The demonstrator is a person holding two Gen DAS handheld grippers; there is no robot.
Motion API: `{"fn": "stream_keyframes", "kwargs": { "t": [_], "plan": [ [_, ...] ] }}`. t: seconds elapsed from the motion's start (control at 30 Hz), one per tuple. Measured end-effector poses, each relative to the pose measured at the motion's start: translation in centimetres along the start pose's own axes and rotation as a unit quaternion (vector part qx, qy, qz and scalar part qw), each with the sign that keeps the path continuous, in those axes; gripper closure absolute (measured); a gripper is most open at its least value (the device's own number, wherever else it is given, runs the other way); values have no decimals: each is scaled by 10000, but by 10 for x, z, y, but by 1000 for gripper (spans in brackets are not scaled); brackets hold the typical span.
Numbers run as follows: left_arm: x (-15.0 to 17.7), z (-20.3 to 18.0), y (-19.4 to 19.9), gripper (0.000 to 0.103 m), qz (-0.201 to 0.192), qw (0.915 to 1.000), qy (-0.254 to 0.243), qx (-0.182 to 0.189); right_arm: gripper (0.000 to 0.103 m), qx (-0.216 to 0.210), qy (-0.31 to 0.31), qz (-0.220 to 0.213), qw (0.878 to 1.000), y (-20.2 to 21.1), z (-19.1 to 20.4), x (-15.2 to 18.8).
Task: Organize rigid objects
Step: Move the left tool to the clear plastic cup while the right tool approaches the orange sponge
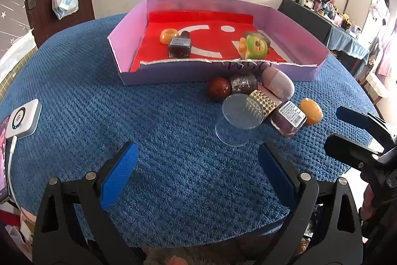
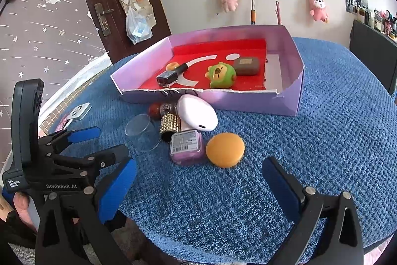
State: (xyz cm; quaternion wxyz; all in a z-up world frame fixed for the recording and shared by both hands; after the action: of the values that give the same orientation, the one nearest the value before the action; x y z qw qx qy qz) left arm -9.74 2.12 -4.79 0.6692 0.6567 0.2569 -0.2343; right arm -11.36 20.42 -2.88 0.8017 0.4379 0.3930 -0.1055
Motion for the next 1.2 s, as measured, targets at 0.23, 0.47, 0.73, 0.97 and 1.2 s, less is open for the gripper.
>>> {"fn": "stream_keyframes", "kwargs": {
  "t": [0.23,0.47,0.73,0.97,1.2],
  "plan": [
    [9,-2,-5,4,128,9999,-51,11,0,41,-116,131,9998,-7,-6,7],
    [15,-3,-7,4,171,9998,-83,35,0,102,-172,214,9996,-11,-10,12],
    [13,-7,-10,4,162,9997,-167,-63,0,311,-163,176,9992,-13,-20,12],
    [8,-11,-13,5,142,9995,-235,-154,14,898,103,125,9958,-9,-35,7],
    [-2,-19,-20,5,92,9995,-251,-160,31,979,168,160,9949,-9,-43,6]
  ]
}}
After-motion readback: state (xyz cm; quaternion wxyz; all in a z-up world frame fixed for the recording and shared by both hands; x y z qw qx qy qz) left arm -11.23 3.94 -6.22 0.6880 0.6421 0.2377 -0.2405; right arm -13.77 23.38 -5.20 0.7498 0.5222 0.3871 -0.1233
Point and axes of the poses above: each gripper's, at about its wrist camera, not at the fingertips, and y roughly against the way its jaws point, z to its left, x to its underside, the point moved 9 cm from there along -y, roughly the way its jaws point, and after that the axes turned 6 degrees about -x, right-handed, at the moved point
